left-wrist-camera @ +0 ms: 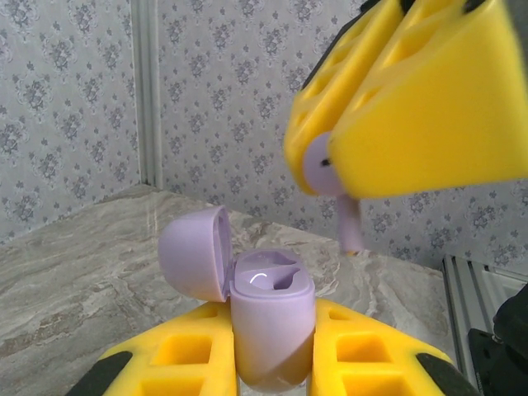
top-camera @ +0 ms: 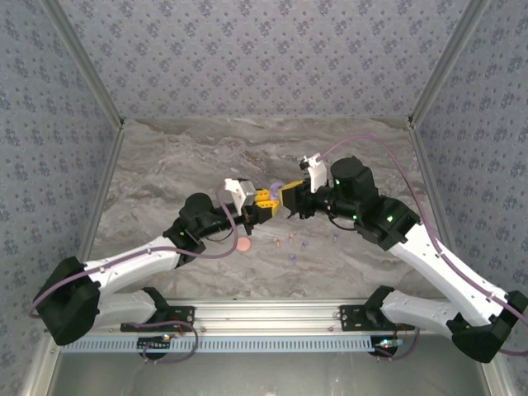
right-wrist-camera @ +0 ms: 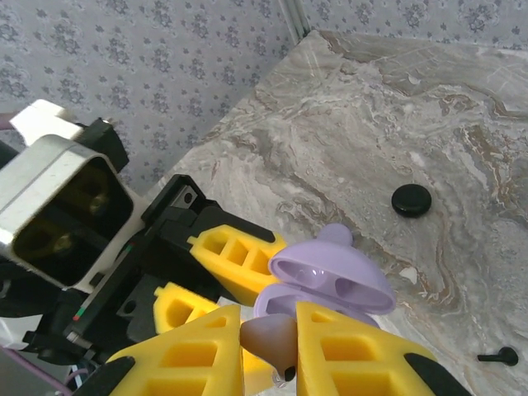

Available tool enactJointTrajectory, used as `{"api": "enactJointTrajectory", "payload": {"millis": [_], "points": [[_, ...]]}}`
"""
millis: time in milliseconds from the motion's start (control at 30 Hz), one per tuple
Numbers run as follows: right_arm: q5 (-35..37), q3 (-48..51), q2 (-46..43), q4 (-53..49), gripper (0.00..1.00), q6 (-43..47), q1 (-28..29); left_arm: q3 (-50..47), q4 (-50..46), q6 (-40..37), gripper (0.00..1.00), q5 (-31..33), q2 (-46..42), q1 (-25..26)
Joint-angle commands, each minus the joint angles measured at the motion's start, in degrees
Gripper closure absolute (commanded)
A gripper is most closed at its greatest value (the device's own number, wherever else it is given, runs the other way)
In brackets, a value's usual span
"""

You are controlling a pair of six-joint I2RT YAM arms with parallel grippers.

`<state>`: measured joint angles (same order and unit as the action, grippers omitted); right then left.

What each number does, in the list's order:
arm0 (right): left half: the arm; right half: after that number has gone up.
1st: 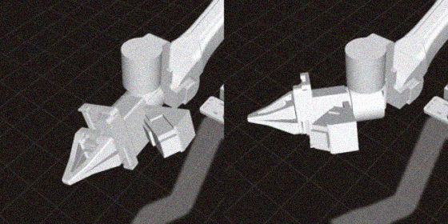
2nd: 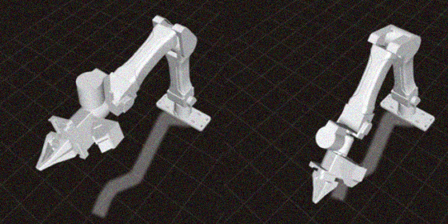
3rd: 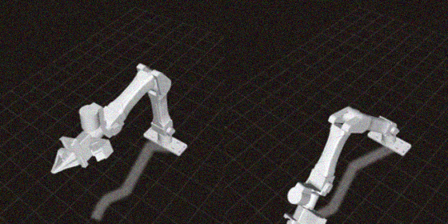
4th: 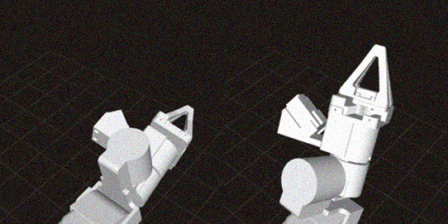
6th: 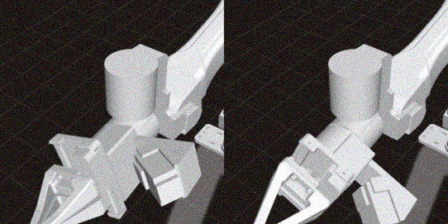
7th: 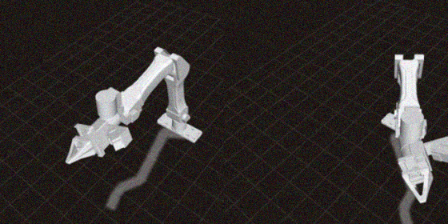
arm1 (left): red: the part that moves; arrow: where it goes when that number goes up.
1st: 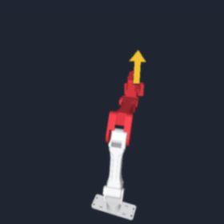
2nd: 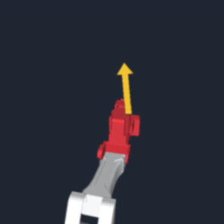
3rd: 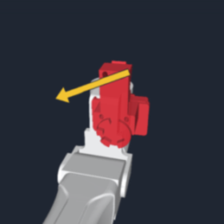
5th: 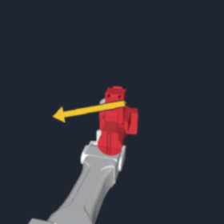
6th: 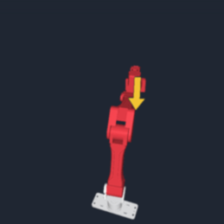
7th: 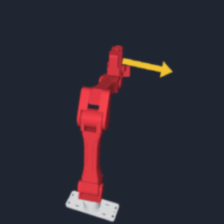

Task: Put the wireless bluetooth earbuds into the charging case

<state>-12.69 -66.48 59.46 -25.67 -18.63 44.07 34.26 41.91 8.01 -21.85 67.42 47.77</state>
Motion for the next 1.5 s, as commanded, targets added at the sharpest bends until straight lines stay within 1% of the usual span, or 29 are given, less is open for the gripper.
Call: {"api": "enactJointTrajectory", "payload": {"millis": [0,300,800,1033,1367,1467], "points": [[2.4,-3.2,0.2,1.8,0.8,0.9,1.0,2.3,2.9,-0.8,1.0,-1.1,0.1,0.5],[4.0,-2.9,0.9,3.0,0.8,1.3,1.7,2.2,2.8,-0.8,1.0,-1.2,-0.2,0.9],[6.3,-2.9,2.5,-0.1,0.8,2.5,2.2,2.3,2.6,-0.8,1.0,-0.9,-0.3,0.9],[6.2,-2.8,2.9,-1.2,0.8,2.7,2.3,2.4,2.5,-0.8,1.0,-0.7,-0.2,1.0],[4.3,-3.2,4.2,-1.5,0.79,2.5,2.3,2.4,2.7,-0.9,1.0,-0.7,-0.2,0.9],[4.1,-3.5,4.3,-2.1,0.78,2.5,2.3,2.3,2.7,-0.9,1.0,-0.5,-0.2,1.0]]}}
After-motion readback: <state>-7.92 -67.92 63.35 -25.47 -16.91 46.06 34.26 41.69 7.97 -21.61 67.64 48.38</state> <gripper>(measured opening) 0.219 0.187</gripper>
